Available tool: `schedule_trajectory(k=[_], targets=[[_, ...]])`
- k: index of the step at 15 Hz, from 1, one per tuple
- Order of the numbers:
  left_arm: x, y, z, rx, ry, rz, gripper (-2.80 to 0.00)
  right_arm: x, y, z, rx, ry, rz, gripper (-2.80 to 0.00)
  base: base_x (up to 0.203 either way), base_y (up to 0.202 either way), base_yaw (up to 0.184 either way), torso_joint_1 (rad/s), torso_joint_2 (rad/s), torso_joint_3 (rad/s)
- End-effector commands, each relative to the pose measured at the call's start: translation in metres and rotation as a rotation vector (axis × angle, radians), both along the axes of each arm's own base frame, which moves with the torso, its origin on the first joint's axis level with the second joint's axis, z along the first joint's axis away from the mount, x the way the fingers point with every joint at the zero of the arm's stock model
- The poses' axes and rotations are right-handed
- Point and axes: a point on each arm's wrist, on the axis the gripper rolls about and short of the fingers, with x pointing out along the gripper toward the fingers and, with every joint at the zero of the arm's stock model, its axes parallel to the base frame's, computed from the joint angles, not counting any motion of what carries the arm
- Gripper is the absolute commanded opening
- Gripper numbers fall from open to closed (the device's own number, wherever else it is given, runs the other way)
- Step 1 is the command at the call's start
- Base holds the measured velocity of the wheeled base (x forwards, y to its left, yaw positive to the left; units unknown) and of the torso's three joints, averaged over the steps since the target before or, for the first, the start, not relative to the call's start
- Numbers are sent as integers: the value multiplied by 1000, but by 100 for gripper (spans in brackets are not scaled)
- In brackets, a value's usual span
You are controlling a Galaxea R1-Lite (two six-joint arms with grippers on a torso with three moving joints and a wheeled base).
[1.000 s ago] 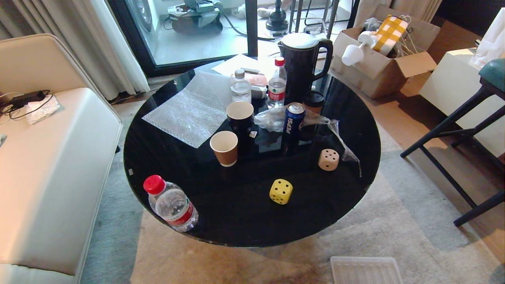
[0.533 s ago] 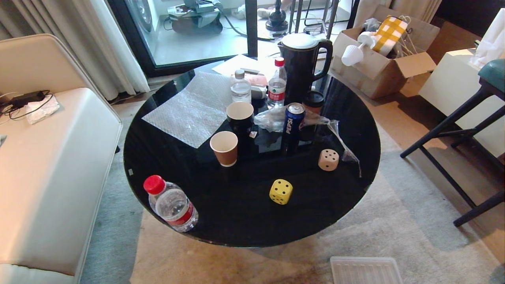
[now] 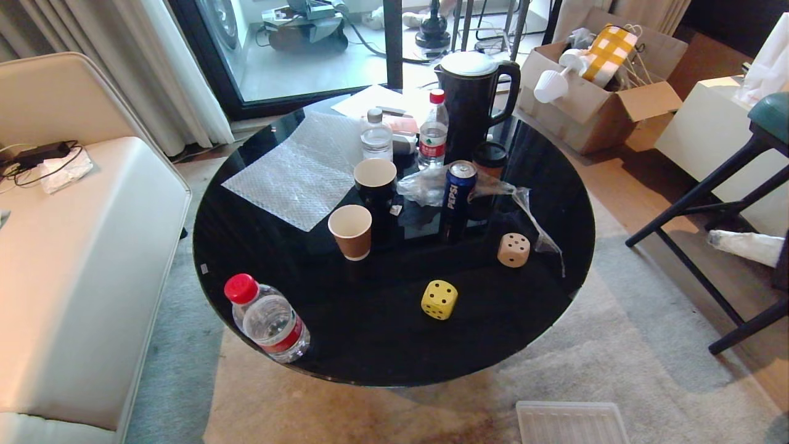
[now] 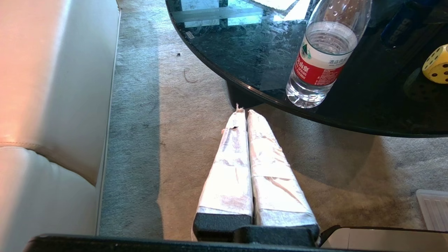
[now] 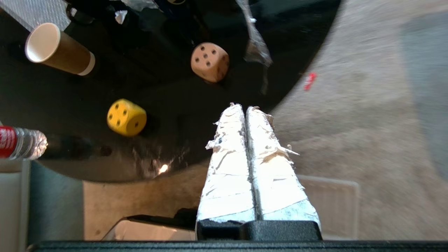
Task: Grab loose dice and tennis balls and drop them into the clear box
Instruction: Pick up toys out of the box
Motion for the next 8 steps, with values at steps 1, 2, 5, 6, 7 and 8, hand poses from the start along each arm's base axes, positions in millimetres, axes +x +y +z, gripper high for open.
schedule_trajectory(k=[1, 2, 5, 6, 7, 8], targets=[[0, 0, 0, 0, 0, 0, -280, 54, 0, -23, 6, 129, 17, -280, 0, 0, 0, 0, 0, 0], [0, 0, 0, 0, 0, 0, -280, 72, 0, -32, 5, 137, 31, -280, 0, 0, 0, 0, 0, 0], [0, 0, 0, 0, 0, 0, -280, 108, 1, -48, -48, 106, 69, 0, 0, 0, 0, 0, 0, 0], [0, 0, 0, 0, 0, 0, -280, 121, 1, -60, -77, 136, 82, 0, 0, 0, 0, 0, 0, 0], [0, 0, 0, 0, 0, 0, -280, 129, 1, -66, -107, 138, 95, 0, 0, 0, 0, 0, 0, 0], [0, 0, 0, 0, 0, 0, -280, 135, 2, -66, -126, 119, 127, 0, 0, 0, 0, 0, 0, 0]])
